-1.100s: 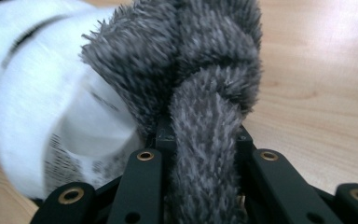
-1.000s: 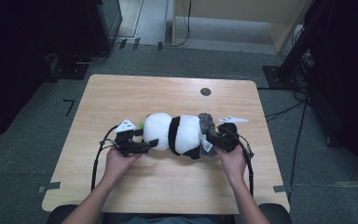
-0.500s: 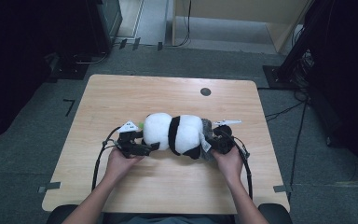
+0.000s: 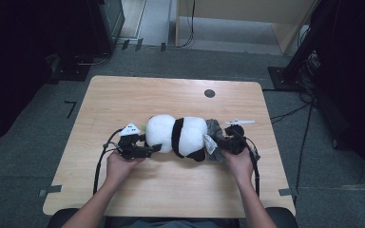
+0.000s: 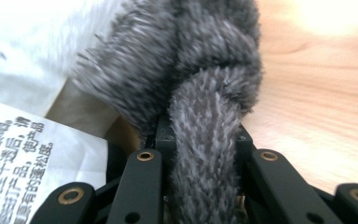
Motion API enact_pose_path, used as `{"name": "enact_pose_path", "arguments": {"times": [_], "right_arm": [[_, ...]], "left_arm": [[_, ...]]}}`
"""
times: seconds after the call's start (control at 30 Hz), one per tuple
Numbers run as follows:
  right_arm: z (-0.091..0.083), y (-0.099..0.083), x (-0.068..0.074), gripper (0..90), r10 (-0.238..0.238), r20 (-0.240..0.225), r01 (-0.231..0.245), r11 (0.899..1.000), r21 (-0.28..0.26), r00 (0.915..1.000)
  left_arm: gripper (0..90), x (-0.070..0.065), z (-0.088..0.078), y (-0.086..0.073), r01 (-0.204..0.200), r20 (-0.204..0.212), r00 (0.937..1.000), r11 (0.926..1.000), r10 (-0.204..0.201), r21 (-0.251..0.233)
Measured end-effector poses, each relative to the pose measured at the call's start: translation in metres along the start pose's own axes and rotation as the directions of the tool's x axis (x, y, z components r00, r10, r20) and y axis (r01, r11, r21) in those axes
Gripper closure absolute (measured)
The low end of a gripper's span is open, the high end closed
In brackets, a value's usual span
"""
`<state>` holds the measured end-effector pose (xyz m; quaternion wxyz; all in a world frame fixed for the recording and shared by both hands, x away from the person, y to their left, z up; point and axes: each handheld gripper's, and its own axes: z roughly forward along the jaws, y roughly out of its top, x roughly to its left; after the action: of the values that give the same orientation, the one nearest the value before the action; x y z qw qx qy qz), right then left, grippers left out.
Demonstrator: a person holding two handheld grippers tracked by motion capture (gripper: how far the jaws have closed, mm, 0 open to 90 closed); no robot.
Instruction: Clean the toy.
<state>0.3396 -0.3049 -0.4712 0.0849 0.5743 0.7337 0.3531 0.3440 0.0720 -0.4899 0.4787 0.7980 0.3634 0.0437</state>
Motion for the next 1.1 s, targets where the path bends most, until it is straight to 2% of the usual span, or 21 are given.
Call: {"name": "enact_pose_path", "arguments": {"times": [0.13, 0.27, 0.37, 0.43, 0.53, 0.63, 0.73, 0.83, 1.0, 1.1], "right_arm": [[-0.013, 0.003, -0.006, 74.2, 0.019, 0.007, -0.019, 0.999, -0.051, 0.9998], [-0.027, 0.008, -0.006, 74.2, 0.002, -0.008, -0.003, 0.995, -0.102, 1.0000], [-0.037, 0.013, -0.001, 74.4, -0.034, -0.005, 0.033, 0.992, -0.122, 0.9994], [-0.046, 0.018, 0.004, 74.4, -0.043, -0.026, 0.039, 0.989, -0.143, 0.9988], [-0.062, 0.026, 0.014, 74.4, -0.079, -0.030, 0.072, 0.982, -0.173, 0.9964], [-0.076, 0.034, 0.027, 74.5, -0.113, -0.054, 0.101, 0.977, -0.190, 0.9921], [-0.083, 0.041, 0.042, 74.5, -0.154, -0.079, 0.136, 0.971, -0.199, 0.9849], [-0.081, 0.045, 0.058, 74.4, -0.194, -0.115, 0.169, 0.965, -0.199, 0.9741], [-0.064, 0.056, 0.082, 74.2, -0.238, -0.180, 0.206, 0.962, -0.177, 0.9545], [-0.050, 0.062, 0.100, 74.0, -0.266, -0.220, 0.235, 0.959, -0.156, 0.9386]], "left_arm": [[25.4, 0.000, 0.000, 0.000, -0.006, 0.001, 1.0000, 1.0000, 0.006, -0.001], [25.3, -0.001, 0.000, 0.000, -0.009, -0.008, 0.9999, 1.0000, 0.009, -0.003], [25.3, -0.002, -0.001, 0.001, -0.009, -0.014, 0.9999, 0.9999, 0.009, -0.010], [25.3, -0.002, -0.001, 0.001, -0.009, -0.013, 0.9999, 0.9999, 0.009, -0.011], [25.3, -0.002, -0.001, 0.001, -0.005, -0.012, 0.9999, 0.9999, 0.005, -0.012], [25.3, -0.002, 0.000, 0.001, -0.001, -0.011, 0.9999, 0.9999, 0.001, -0.015], [25.3, -0.002, -0.001, 0.001, -0.001, -0.011, 0.9999, 0.9999, 0.001, -0.015], [25.2, -0.002, -0.001, 0.001, -0.001, -0.010, 0.9999, 0.9999, 0.001, -0.016], [25.3, -0.001, 0.000, 0.000, -0.003, -0.006, 1.0000, 0.9997, 0.003, -0.022], [25.3, -0.001, 0.000, -0.001, -0.003, -0.005, 1.0000, 0.9997, 0.003, -0.024]]}}
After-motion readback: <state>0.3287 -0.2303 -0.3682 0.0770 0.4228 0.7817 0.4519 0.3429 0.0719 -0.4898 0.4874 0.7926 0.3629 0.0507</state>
